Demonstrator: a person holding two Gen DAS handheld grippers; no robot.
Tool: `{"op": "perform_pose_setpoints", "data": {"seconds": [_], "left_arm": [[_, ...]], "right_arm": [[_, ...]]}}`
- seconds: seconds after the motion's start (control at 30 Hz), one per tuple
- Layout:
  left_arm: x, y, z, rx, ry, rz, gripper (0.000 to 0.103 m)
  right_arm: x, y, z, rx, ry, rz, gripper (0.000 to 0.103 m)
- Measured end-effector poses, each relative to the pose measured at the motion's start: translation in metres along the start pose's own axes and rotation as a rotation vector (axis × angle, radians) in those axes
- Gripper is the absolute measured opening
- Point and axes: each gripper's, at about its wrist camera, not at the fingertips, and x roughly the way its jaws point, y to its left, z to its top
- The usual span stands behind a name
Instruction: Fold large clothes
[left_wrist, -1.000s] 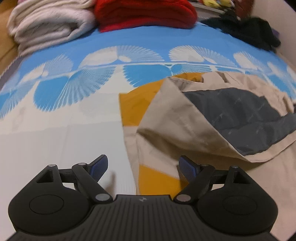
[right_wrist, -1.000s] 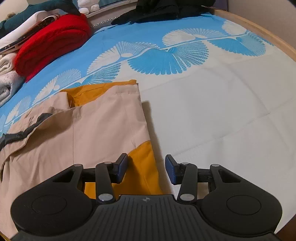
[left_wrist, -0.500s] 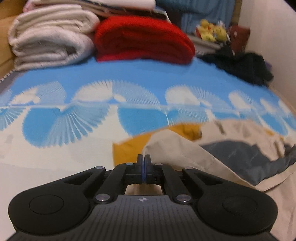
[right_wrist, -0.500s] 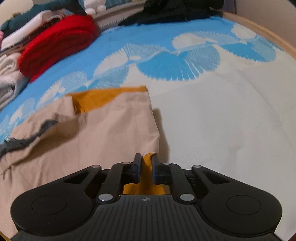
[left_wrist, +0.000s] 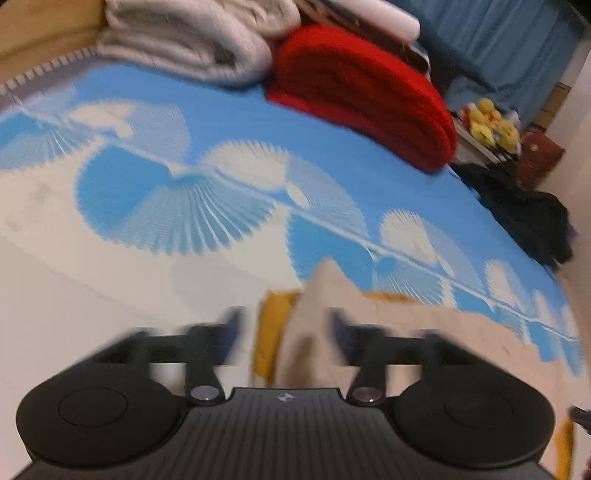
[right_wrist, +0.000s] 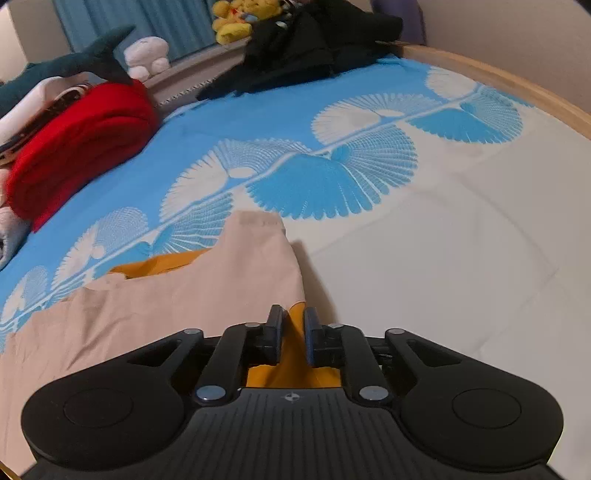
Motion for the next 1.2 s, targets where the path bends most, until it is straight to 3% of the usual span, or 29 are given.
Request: {"op": "perform_pose_setpoints", "data": {"seconds": [0.17,0.2,0.23,0.3,0.37,0.43,0.53,0.6,0.67,0.73,0.77,0.8,0.87,0.97,1.1,1.2], "left_arm": [[0.026,0.0,-0.008,0.026,0.082,0.001,0.071],[0.031,-0.001,-0.009,0.029,0.092,0.0,0.064],[0.032,0.0,-0.012,0.032,0.096,-0.002,0.035],[0.031,0.002,-0.013,0.052,0.08,-0.014,0.0],[0.017,0.001,-0.011,0.08,-0.002,-0.025,0.0],[-0.001,-0.002,-0.006,0.091,-0.124,-0.025,0.0],[-0.012,-0.006,-0.005,0.102,-0.216,0.008,0.0],[-0.009,-0.012,-0.006,0.14,-0.219,0.055,0.0],[0.003,-0.016,-0.009,0.166,-0.169,0.087,0.001],[0.01,-0.019,-0.012,0.19,-0.105,0.109,0.006],[0.007,-0.02,-0.013,0.198,-0.112,0.114,0.01],[0.001,-0.02,-0.012,0.195,-0.126,0.112,0.018],[-0.012,-0.016,-0.01,0.165,-0.143,0.089,0.022],[-0.039,-0.015,-0.013,0.137,-0.145,0.044,0.022],[-0.086,-0.026,-0.021,0.194,-0.13,0.031,0.022],[-0.131,-0.03,-0.033,0.214,-0.148,-0.009,0.022]], "right_arm": [[0.008,-0.004,-0.002,-0.013,0.03,0.014,0.021],[0.013,-0.001,-0.004,-0.019,0.044,0.011,0.021],[0.016,0.0,-0.005,-0.027,0.058,0.009,0.021],[0.019,0.002,-0.008,-0.041,0.074,0.004,0.021],[0.015,0.005,-0.009,-0.058,0.059,0.022,0.004],[0.001,0.009,-0.005,-0.079,-0.021,0.033,0.002],[-0.026,0.016,0.005,-0.053,-0.194,0.104,0.001],[-0.036,0.021,0.009,-0.04,-0.269,0.133,0.001],[-0.034,0.027,0.009,-0.045,-0.283,0.108,0.008],[-0.02,0.033,0.007,-0.042,-0.226,0.022,0.025],[-0.012,0.032,0.006,-0.039,-0.172,0.001,0.029],[-0.007,0.031,0.004,-0.034,-0.142,-0.001,0.029],[-0.009,0.03,0.002,-0.031,-0.135,-0.018,0.029],[-0.031,0.029,0.004,-0.047,-0.204,-0.009,0.029],[-0.09,0.026,-0.003,-0.098,-0.373,0.041,0.029],[-0.132,0.019,-0.004,-0.099,-0.41,0.069,0.03]]}}
